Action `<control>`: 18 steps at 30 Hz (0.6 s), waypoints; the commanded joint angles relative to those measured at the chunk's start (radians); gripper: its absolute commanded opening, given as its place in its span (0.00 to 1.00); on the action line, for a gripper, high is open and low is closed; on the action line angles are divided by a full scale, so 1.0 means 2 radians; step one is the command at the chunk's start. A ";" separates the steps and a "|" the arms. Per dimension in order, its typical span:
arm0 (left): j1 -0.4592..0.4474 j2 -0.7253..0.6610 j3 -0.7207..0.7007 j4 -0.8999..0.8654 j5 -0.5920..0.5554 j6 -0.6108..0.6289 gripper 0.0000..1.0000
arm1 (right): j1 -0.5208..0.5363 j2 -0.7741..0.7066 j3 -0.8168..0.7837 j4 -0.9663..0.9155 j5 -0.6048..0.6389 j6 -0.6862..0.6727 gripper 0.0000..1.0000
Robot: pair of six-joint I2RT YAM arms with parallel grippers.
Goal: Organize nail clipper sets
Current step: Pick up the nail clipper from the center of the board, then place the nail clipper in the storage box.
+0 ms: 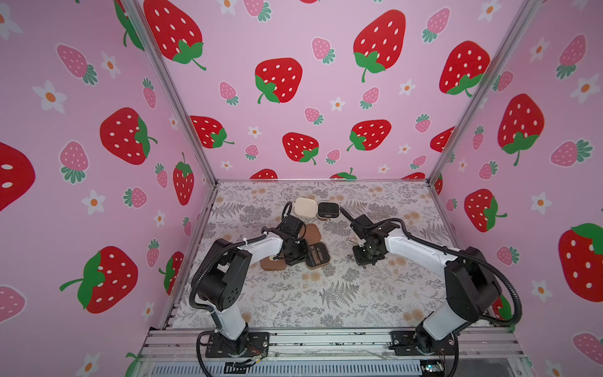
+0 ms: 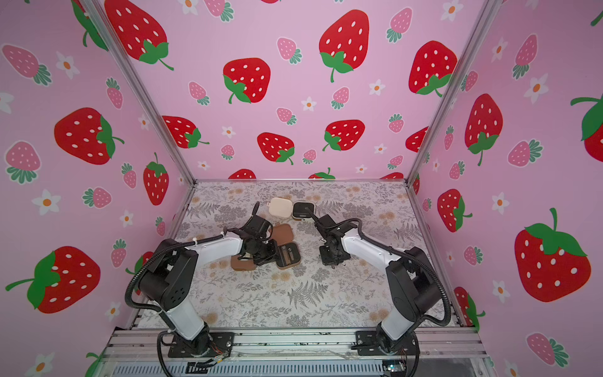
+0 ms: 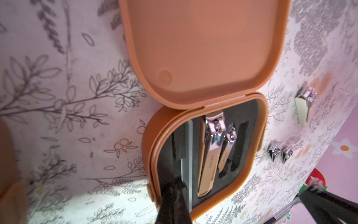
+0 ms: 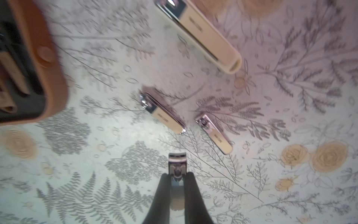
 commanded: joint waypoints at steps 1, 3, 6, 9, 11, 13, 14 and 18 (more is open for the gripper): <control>-0.002 -0.006 -0.005 -0.022 -0.007 -0.003 0.00 | 0.016 0.035 0.048 -0.026 -0.017 -0.015 0.12; -0.002 -0.006 -0.005 -0.022 -0.006 -0.003 0.00 | 0.025 0.060 0.084 -0.029 -0.025 -0.021 0.12; -0.002 -0.006 -0.005 -0.021 -0.006 -0.003 0.00 | 0.039 0.099 0.135 -0.036 -0.037 -0.030 0.12; -0.002 -0.006 -0.006 -0.022 -0.006 -0.004 0.00 | 0.049 0.136 0.178 -0.043 -0.049 -0.035 0.12; -0.002 -0.006 -0.006 -0.021 -0.006 -0.003 0.00 | 0.055 0.155 0.200 -0.047 -0.053 -0.034 0.12; -0.002 -0.007 -0.006 -0.021 -0.006 -0.004 0.00 | 0.059 0.170 0.218 -0.048 -0.059 -0.033 0.12; -0.002 -0.008 -0.006 -0.022 -0.006 -0.004 0.00 | 0.061 0.178 0.225 -0.049 -0.062 -0.031 0.12; -0.002 -0.009 -0.006 -0.022 -0.005 -0.004 0.00 | 0.067 0.201 0.245 -0.048 -0.070 -0.026 0.12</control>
